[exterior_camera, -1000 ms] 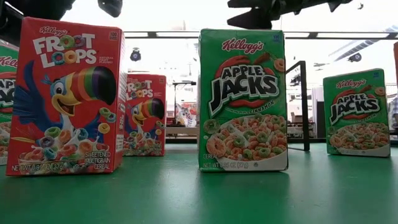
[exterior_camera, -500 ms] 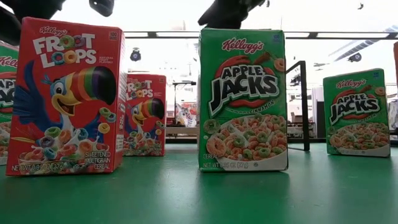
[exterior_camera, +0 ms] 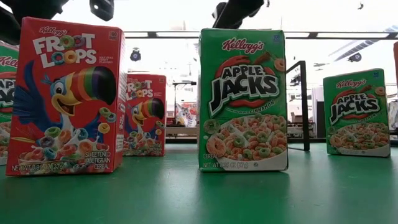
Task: Stack cereal on shelf
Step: Put the middle green cereal box on the shelf
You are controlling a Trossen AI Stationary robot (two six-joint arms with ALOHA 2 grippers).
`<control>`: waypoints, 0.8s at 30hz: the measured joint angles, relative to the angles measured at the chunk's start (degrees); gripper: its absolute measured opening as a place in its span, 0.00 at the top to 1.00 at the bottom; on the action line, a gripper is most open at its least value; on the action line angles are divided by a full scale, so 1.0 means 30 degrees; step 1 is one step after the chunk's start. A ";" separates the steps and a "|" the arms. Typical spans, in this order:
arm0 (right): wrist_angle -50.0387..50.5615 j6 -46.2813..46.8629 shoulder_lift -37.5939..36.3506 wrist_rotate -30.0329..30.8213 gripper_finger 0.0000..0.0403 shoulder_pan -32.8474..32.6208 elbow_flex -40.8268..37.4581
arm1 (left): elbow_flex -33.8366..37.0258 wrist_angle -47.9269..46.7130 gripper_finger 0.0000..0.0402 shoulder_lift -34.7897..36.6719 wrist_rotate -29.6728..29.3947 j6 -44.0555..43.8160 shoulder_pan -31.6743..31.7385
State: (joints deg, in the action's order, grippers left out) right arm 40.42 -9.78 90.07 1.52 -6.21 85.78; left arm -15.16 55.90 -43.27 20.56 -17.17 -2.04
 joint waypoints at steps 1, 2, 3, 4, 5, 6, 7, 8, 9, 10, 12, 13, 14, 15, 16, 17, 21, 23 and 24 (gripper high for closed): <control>0.0016 0.0140 -0.0060 0.0002 0.33 -0.0239 0.0000 | 0.0000 0.0015 1.00 -0.0029 0.0000 0.0000 0.0000; 0.0007 0.0343 -0.0109 0.0015 0.33 -0.0458 -0.0002 | 0.0000 0.0021 1.00 -0.0049 0.0000 0.0000 0.0000; 0.0001 0.0424 -0.0125 0.0015 0.33 -0.0649 -0.0008 | 0.0000 -0.0014 1.00 -0.0049 0.0000 -0.0007 0.0000; 0.0001 0.0515 -0.0125 0.0044 0.33 -0.0825 -0.0044 | 0.0000 -0.0009 1.00 -0.0061 0.0000 -0.0007 0.0000; 0.0009 0.0637 -0.0125 0.0118 0.33 -0.0961 -0.0077 | 0.0000 0.0011 1.00 -0.0071 0.0000 -0.0007 0.0000; 0.0009 0.0776 -0.0125 0.0331 0.33 -0.1088 -0.0127 | 0.0000 0.0032 1.00 -0.0066 0.0000 -0.0007 0.0000; 0.0014 0.0889 -0.0125 0.0656 0.33 -0.1201 -0.0188 | 0.0000 0.0035 1.00 -0.0064 0.0000 -0.0007 0.0000; 0.0011 0.0979 -0.0125 0.1048 0.33 -0.1279 -0.0264 | 0.0000 0.0028 1.00 -0.0061 0.0000 -0.0007 0.0000; 0.0001 0.1278 -0.0125 0.1450 0.33 -0.1308 -0.0336 | 0.0000 0.0037 1.00 -0.0047 0.0000 -0.0007 0.0000; 0.0035 0.1670 -0.0125 0.1666 0.33 -0.1314 -0.0364 | -0.0009 0.0043 1.00 -0.0034 -0.0007 -0.0015 0.0000; 0.0002 0.2353 -0.0125 0.1719 0.33 -0.1296 -0.0372 | -0.0160 0.0021 1.00 -0.0045 0.0000 -0.0095 0.0000; -0.0044 0.2590 -0.0125 0.1722 0.33 -0.1292 -0.0364 | -0.0276 0.0037 1.00 -0.0056 -0.0007 -0.0095 0.0000; -0.0196 0.2867 -0.0125 0.1717 0.33 -0.1292 -0.0364 | -0.0360 0.0066 1.00 -0.0045 -0.0007 -0.0095 0.0000; -0.0473 0.3031 -0.0125 0.1692 0.33 -0.1299 -0.0364 | -0.0450 0.0061 1.00 -0.0042 -0.0007 -0.0087 0.0000; -0.0803 0.3200 -0.0118 0.1696 0.33 -0.1299 -0.0364 | -0.0574 0.0046 1.00 -0.0049 -0.0007 -0.0027 0.0000; -0.1121 0.3266 -0.0118 0.1689 0.33 -0.1306 -0.0364 | -0.0651 0.0039 1.00 -0.0049 -0.0007 0.0089 0.0000; -0.2458 0.3270 -0.0118 0.1676 0.33 -0.1306 -0.0364 | -0.0716 0.0017 1.00 -0.0049 -0.0007 0.0523 0.0000; -0.3359 0.3275 -0.0118 0.1677 0.33 -0.1306 -0.0364 | -0.0827 -0.0001 1.00 -0.0049 -0.0007 0.0554 0.0000; -0.3795 0.3277 -0.0118 0.1676 0.33 -0.1306 -0.0357 | -0.0913 0.0005 1.00 -0.0048 -0.0007 0.0561 0.0000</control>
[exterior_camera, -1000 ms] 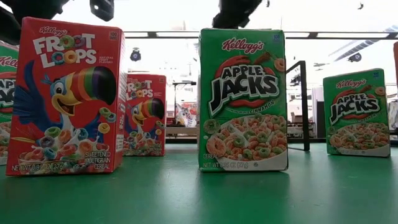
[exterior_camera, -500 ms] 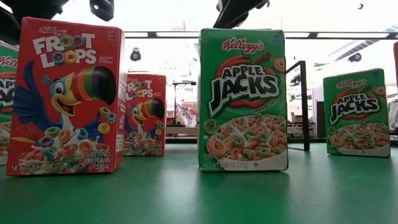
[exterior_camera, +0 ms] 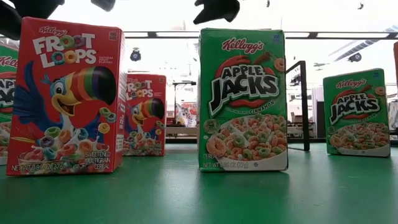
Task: Stack cereal on shelf
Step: Put the middle green cereal box on the shelf
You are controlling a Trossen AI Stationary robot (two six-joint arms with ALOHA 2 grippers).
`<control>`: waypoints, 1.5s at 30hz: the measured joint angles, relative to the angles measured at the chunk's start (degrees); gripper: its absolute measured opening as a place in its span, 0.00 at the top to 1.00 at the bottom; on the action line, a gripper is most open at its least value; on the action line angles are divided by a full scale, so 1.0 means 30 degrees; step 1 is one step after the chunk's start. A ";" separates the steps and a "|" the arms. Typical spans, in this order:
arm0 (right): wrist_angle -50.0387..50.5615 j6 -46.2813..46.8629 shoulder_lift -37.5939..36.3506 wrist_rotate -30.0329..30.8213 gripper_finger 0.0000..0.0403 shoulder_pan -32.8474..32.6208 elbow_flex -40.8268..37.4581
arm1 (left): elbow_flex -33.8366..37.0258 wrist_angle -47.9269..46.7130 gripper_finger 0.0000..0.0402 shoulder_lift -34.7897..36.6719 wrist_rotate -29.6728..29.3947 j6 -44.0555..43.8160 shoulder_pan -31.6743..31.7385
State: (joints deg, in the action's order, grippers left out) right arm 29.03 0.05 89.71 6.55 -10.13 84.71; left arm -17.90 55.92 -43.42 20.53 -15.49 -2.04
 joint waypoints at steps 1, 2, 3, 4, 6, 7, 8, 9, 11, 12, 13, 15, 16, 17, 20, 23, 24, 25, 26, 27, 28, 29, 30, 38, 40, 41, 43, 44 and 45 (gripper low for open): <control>-0.0228 0.0000 0.0000 0.0007 0.33 0.0000 0.0000 | -0.0041 -0.0021 1.00 0.0013 0.0000 0.0004 0.0000; -0.0347 0.0000 0.0000 0.0000 0.33 0.0000 0.0000 | -0.0063 -0.0042 1.00 0.0013 0.0000 0.0000 0.0000; -0.0364 0.0000 0.0000 0.0000 0.33 0.0000 0.0000 | -0.0063 -0.0106 1.00 0.0011 0.0000 0.0000 0.0000; -0.0338 -0.0007 0.0003 -0.0004 0.33 0.0000 0.0000 | -0.0063 -0.0171 1.00 0.0006 0.0000 0.0000 0.0000; -0.0354 -0.0007 0.0007 -0.0006 0.33 0.0000 0.0000 | -0.0063 -0.0189 1.00 0.0006 0.0000 0.0000 0.0000; -0.0349 -0.0007 0.0007 0.0008 0.33 0.0000 0.0000 | -0.0063 -0.0182 1.00 0.0006 0.0000 0.0000 0.0000; -0.0363 -0.0007 0.0007 0.0086 0.33 0.0000 0.0000 | -0.0063 -0.0189 1.00 0.0006 0.0000 0.0000 0.0000; -0.0349 0.0065 0.0007 0.0320 0.33 0.0007 0.0000 | -0.0063 -0.0197 1.00 0.0006 0.0000 0.0000 0.0000; -0.0342 0.0686 0.0007 0.0755 0.33 0.0015 0.0000 | -0.0063 -0.0197 1.00 0.0013 0.0000 0.0000 0.0000; -0.0342 0.1266 0.0007 0.0751 0.33 0.0007 0.0000 | -0.0063 -0.0203 1.00 0.0013 0.0000 0.0000 0.0000; -0.0342 0.1718 0.0007 0.0497 0.33 0.0007 0.0000 | -0.0063 -0.0203 1.00 0.0013 0.0000 0.0000 0.0000; -0.0327 0.1275 0.0049 -0.1775 0.33 -0.0015 0.0000 | -0.0063 -0.0214 1.00 0.0013 0.0000 0.0000 0.0000; -0.0345 0.1033 0.0086 -0.3058 0.33 -0.0167 0.0000 | -0.0063 -0.0211 1.00 0.0013 0.0000 0.0000 0.0000; -0.0370 0.0979 0.0139 -0.3793 0.33 -0.0413 0.0000 | -0.0063 -0.0218 1.00 0.0013 0.0000 0.0000 0.0001; 0.0073 0.1771 0.0449 -0.3919 0.33 -0.1254 0.0319 | -0.0063 -0.0223 1.00 0.0013 0.0000 0.0000 0.0000; 0.1477 0.3153 0.0925 -0.3202 0.33 -0.1996 0.1042 | -0.0063 -0.0221 1.00 0.0009 0.0000 0.0000 0.0000; 0.1965 0.3747 0.1129 -0.3053 0.33 -0.2207 0.1369 | -0.0063 -0.0266 1.00 0.0021 0.0000 0.0000 0.0005; 0.2679 0.4404 0.1347 -0.3002 0.33 -0.2415 0.1661 | -0.0063 -0.0286 1.00 0.0002 0.0000 0.0007 0.0000; 0.3337 0.5034 0.1568 -0.2953 0.33 -0.2649 0.1974 | -0.0063 -0.0211 1.00 -0.0015 0.0000 0.0000 0.0000; 0.3889 0.5644 0.1832 -0.2774 0.33 -0.2866 0.2350 | -0.0063 -0.0253 1.00 0.0020 0.0000 0.0000 0.0007; 0.4330 0.6161 0.2081 -0.2676 0.33 -0.3087 0.2682 | -0.0063 -0.0293 1.00 0.0015 0.0000 0.0000 0.0007; 0.4910 0.6608 0.2323 -0.2676 0.33 -0.3304 0.3027 | -0.0063 -0.0221 1.00 -0.0013 0.0000 0.0000 0.0002; 0.5504 0.7063 0.2600 -0.2563 0.33 -0.3496 0.3364 | -0.0063 -0.0207 1.00 0.0003 0.0000 0.0000 0.0007; 0.9729 0.8717 0.5267 -0.1508 0.33 -0.4508 0.6372 | -0.0063 -0.0212 1.00 0.0021 0.0000 -0.0007 0.0000; 1.0366 0.8845 0.5904 -0.1466 0.33 -0.4592 0.6894 | -0.0063 -0.0233 1.00 0.0024 0.0000 -0.0084 0.0000; 1.0772 0.8944 0.6253 -0.1344 0.33 -0.4660 0.7130 | -0.0063 -0.0230 1.00 0.0010 0.0000 -0.0115 0.0000; 1.1523 0.9009 0.6878 -0.1091 0.33 -0.4725 0.7598 | -0.0063 -0.0230 1.00 0.0013 0.0000 -0.0138 0.0000; 1.1788 0.9009 0.7168 -0.1058 0.33 -0.4739 0.7834 | -0.0063 -0.0241 1.00 0.0012 0.0000 -0.0138 0.0000; 1.2015 0.8998 0.7426 -0.1056 0.33 -0.4764 0.8036 | -0.0063 -0.0240 1.00 -0.0001 0.0000 -0.0138 0.0000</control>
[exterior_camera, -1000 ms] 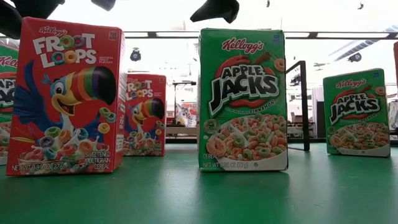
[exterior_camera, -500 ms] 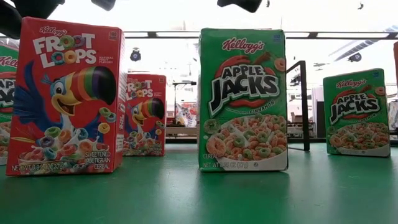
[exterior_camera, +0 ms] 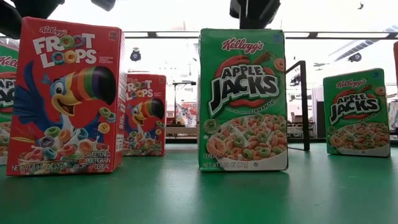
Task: Stack cereal on shelf
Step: Put the middle green cereal box on the shelf
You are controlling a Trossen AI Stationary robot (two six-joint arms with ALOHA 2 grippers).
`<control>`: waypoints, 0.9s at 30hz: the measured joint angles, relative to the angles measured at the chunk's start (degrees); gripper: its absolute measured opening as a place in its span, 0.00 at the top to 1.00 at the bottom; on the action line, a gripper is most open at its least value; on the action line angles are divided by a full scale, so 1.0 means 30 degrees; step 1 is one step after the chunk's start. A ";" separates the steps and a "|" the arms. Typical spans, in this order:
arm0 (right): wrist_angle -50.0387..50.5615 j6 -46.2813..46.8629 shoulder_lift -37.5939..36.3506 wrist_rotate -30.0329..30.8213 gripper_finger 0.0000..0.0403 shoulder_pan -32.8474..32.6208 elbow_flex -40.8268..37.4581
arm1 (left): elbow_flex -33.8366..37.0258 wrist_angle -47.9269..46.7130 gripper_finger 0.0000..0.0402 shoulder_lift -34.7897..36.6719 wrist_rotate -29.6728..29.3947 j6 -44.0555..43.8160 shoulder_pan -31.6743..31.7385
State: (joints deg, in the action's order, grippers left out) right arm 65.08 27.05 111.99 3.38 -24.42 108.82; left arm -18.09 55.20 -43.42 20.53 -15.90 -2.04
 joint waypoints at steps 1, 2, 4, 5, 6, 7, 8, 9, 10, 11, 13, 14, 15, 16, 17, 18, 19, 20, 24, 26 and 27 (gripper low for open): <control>0.0206 -0.0010 0.0264 0.0000 0.33 -0.0030 0.0179 | 0.0000 0.0000 1.00 0.0000 0.0000 0.0000 0.0000; 0.0310 -0.0070 0.0535 -0.0001 0.33 -0.0037 0.0347 | 0.0000 -0.0021 1.00 0.0000 0.0000 0.0000 0.0000; 0.0627 -0.0353 0.1053 -0.0035 0.33 -0.0081 0.0765 | 0.0000 -0.0073 1.00 0.0000 0.0001 -0.0007 0.0000; 0.0888 -0.0448 0.1246 -0.0044 0.33 -0.0081 0.0974 | 0.0000 -0.0081 1.00 0.0004 0.0000 -0.0007 0.0000; 0.1041 -0.0482 0.1353 -0.0039 0.34 -0.0081 0.1091 | 0.0000 -0.0098 1.00 0.0008 0.0000 -0.0007 0.0000; 0.1051 -0.0512 0.1397 -0.0016 0.35 -0.0073 0.1184 | 0.0000 -0.0119 1.00 0.0015 0.0000 -0.0007 0.0000; 0.1052 -0.0514 0.1371 0.0046 0.36 -0.0073 0.1229 | 0.0000 -0.0124 1.00 0.0008 0.0000 -0.0007 0.0000; 0.1149 -0.0510 0.1329 0.0122 0.38 -0.0073 0.1231 | -0.0003 -0.0125 1.00 0.0008 0.0004 -0.0007 0.0000; 0.1250 -0.0511 0.1286 0.0251 0.39 -0.0073 0.1231 | 0.0000 -0.0131 1.00 0.0008 0.0000 0.0000 0.0000; 0.1267 -0.0520 0.1281 0.0354 0.41 -0.0073 0.1231 | 0.0000 -0.0131 1.00 0.0008 0.0007 -0.0007 0.0000; 0.1261 -0.0546 0.1281 0.0393 0.45 -0.0066 0.1231 | 0.0000 -0.0137 1.00 0.0008 0.0002 -0.0007 0.0000; 0.1261 -0.0550 0.1281 0.0393 0.46 -0.0066 0.1224 | 0.0000 -0.0134 1.00 0.0008 0.0005 -0.0007 0.0000; 0.1255 -0.0554 0.1281 0.0401 0.48 -0.0066 0.1224 | 0.0000 -0.0136 1.00 0.0008 0.0006 -0.0007 0.0000; 0.1229 -0.0573 0.1281 0.0408 0.49 -0.0066 0.1211 | 0.0000 -0.0138 1.00 0.0008 0.0000 -0.0007 0.0000; 0.1224 -0.0576 0.1281 0.0415 0.51 -0.0066 0.1197 | 0.0000 -0.0146 1.00 0.0008 0.0004 -0.0007 0.0000; 0.1231 -0.0583 0.1281 0.0415 0.52 -0.0066 0.1187 | -0.0003 -0.0156 1.00 0.0008 0.0004 -0.0007 0.0000; 0.1221 -0.0586 0.1281 0.0418 0.53 -0.0066 0.1187 | 0.0000 -0.0181 1.00 0.0008 0.0006 -0.0007 0.0000; 0.1218 -0.0634 0.1281 0.0425 0.55 -0.0066 0.1180 | 0.0000 -0.0221 1.00 0.0008 0.0007 -0.0007 0.0000; 0.1189 -0.0812 0.1281 0.0437 0.59 -0.0066 0.1180 | 0.0000 -0.0331 1.00 0.0008 0.0006 -0.0007 0.0000; 0.1129 -0.0997 0.1281 0.0430 0.61 -0.0066 0.1180 | 0.0000 -0.0350 1.00 0.0008 0.0004 -0.0007 0.0000; 0.1105 -0.1099 0.1281 0.0430 0.61 -0.0066 0.1173 | 0.0000 -0.0350 1.00 0.0008 0.0007 -0.0009 0.0000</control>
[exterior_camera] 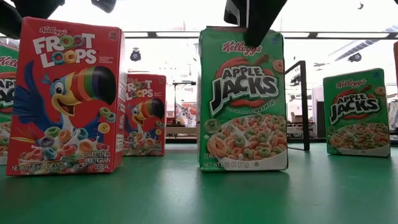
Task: Stack cereal on shelf
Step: Put the middle green cereal box on the shelf
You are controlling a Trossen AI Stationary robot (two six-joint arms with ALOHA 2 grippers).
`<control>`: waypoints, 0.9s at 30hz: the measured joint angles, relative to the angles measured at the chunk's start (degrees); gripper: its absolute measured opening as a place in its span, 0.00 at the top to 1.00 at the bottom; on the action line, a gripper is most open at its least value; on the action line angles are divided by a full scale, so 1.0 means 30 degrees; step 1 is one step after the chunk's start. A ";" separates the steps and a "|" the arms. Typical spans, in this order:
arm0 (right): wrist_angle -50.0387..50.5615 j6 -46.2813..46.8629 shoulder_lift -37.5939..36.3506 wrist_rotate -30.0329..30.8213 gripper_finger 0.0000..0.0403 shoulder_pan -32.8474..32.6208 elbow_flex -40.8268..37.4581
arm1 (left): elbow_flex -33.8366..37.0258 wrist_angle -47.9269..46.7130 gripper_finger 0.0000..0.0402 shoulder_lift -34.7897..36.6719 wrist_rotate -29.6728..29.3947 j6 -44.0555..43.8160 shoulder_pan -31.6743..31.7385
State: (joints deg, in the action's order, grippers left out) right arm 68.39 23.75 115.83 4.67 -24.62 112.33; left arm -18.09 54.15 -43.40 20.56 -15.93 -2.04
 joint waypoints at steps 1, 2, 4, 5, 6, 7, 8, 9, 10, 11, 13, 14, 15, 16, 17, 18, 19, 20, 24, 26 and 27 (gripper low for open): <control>-0.0019 -0.0103 -0.0012 -0.0001 0.62 0.0000 0.0002 | 0.0000 0.0000 1.00 0.0000 -0.0006 0.0001 0.0000; 0.0008 -0.0112 -0.0022 -0.0016 0.63 0.0000 0.0030 | 0.0000 0.0000 1.00 0.0000 0.0000 -0.0006 0.0000; 0.0039 -0.0126 -0.0030 -0.0066 0.64 0.0000 0.0270 | 0.0000 -0.0007 1.00 0.0000 0.0000 -0.0006 0.0000; 0.0043 -0.0139 -0.0063 -0.0066 0.65 0.0000 0.0439 | 0.0000 -0.0006 1.00 0.0000 0.0000 -0.0006 0.0000; 0.0159 -0.0147 -0.0100 -0.0122 0.65 0.0000 0.0668 | 0.0000 -0.0007 1.00 0.0000 -0.0007 -0.0006 0.0000; 0.0315 -0.0211 -0.0174 -0.0225 0.66 0.0007 0.0938 | 0.0000 -0.0007 1.00 0.0000 0.0000 -0.0012 0.0000; 0.0550 -0.0205 -0.0217 -0.0345 0.66 0.0063 0.1322 | 0.0000 -0.0007 1.00 0.0011 0.0000 -0.0013 0.0000; 0.0797 -0.0218 -0.0262 -0.0528 0.66 0.0104 0.1759 | 0.0000 -0.0007 1.00 0.0026 0.0000 -0.0013 0.0000; 0.1137 -0.0212 -0.0316 -0.0635 0.66 0.0166 0.2241 | 0.0000 -0.0007 1.00 0.0036 0.0000 -0.0013 0.0000; 0.1574 -0.0196 -0.0333 -0.0639 0.66 0.0229 0.2812 | 0.0000 -0.0007 1.00 0.0044 0.0000 -0.0013 0.0000; 0.2322 -0.0190 -0.0357 -0.0619 0.67 0.0410 0.4010 | 0.0000 -0.0015 1.00 0.0044 0.0000 -0.0020 0.0000; 0.2589 -0.0215 -0.0357 -0.0594 0.67 0.0518 0.4633 | 0.0000 -0.0022 1.00 0.0044 0.0000 -0.0017 0.0000; 0.2815 -0.0278 -0.0364 -0.0582 0.67 0.0644 0.5232 | 0.0000 -0.0022 1.00 0.0051 0.0000 -0.0013 0.0000; 0.3071 -0.0397 -0.0364 -0.0561 0.67 0.0788 0.5849 | 0.0000 -0.0015 1.00 0.0051 0.0000 -0.0020 0.0000; 0.3323 -0.0560 -0.0364 -0.0557 0.67 0.0965 0.6439 | 0.0000 -0.0022 1.00 0.0051 0.0000 -0.0020 0.0000; 0.3529 -0.0799 -0.0364 -0.0568 0.67 0.1198 0.7020 | 0.0000 -0.0022 1.00 0.0051 0.0000 -0.0020 0.0000; 0.3670 -0.1143 -0.0383 -0.0568 0.67 0.1478 0.7497 | 0.0000 -0.0019 1.00 0.0060 0.0000 -0.0025 0.0000; 0.3645 -0.1565 -0.0502 -0.0573 0.67 0.1803 0.7596 | 0.0000 -0.0026 1.00 0.0086 0.0000 -0.0048 0.0000; 0.3826 -0.3966 -0.1349 -0.0530 0.66 0.3438 0.7314 | 0.0000 -0.0009 1.00 0.0185 0.0000 -0.0274 -0.0001; 0.3885 -0.5119 -0.1506 -0.0529 0.66 0.4428 0.7327 | 0.0000 -0.0037 1.00 0.0233 0.0000 -0.0377 -0.0004; 0.3714 -0.5714 -0.1569 -0.0426 0.66 0.4968 0.7329 | -0.0007 -0.0054 1.00 0.0277 0.0001 -0.0384 -0.0006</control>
State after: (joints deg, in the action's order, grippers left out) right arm 79.53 6.61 111.12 3.39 -9.72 134.32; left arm -18.11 53.99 -42.57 20.56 -17.08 -2.06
